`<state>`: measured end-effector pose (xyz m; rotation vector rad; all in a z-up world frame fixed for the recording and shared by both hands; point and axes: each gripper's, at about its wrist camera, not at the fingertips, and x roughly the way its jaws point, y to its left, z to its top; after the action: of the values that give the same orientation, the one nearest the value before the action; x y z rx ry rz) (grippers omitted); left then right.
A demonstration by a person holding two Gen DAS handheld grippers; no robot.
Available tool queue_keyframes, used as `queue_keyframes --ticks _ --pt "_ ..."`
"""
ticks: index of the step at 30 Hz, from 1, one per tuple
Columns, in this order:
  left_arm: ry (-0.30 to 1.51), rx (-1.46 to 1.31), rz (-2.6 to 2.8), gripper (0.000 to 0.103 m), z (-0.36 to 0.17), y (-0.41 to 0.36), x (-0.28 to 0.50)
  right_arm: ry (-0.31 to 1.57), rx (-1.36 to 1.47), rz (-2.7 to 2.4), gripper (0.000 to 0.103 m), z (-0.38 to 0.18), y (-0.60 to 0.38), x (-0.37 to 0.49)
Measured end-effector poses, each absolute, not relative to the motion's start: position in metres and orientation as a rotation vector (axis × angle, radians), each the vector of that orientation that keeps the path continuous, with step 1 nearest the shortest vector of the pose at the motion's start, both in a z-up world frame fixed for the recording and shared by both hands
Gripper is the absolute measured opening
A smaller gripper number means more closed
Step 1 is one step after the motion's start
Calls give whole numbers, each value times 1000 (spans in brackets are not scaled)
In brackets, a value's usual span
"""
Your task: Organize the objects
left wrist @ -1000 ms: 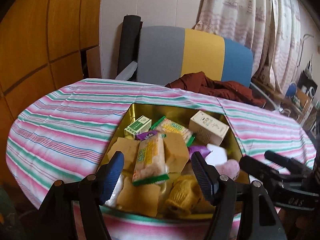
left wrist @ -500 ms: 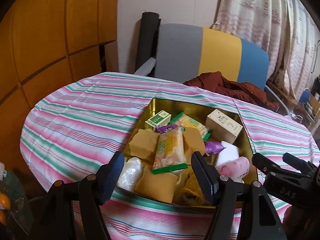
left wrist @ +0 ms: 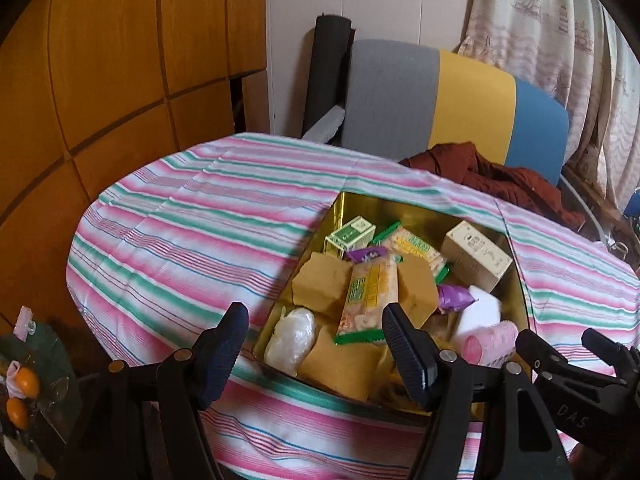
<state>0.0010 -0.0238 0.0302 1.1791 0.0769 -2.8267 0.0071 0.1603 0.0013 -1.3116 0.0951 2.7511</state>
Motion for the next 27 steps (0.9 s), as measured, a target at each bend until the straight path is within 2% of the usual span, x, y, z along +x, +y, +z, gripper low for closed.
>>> queue_keyframes --ticks 4,11,15,24,27 --pt "32 1224 -2809 71 27 -19 -1 93 -1301 2752 103 5 162 9" --pt "77 1281 -2768 70 23 -23 0 116 -1259 2756 103 12 163 11" --pt "100 1275 -2780 64 25 -24 1 102 -1247 2758 103 11 160 12" --pt "34 1253 -2796 64 25 -12 5 67 -1239 2756 103 10 156 13" --pt "1 1236 -2809 59 25 -7 8 60 -1240 2746 103 8 157 13"
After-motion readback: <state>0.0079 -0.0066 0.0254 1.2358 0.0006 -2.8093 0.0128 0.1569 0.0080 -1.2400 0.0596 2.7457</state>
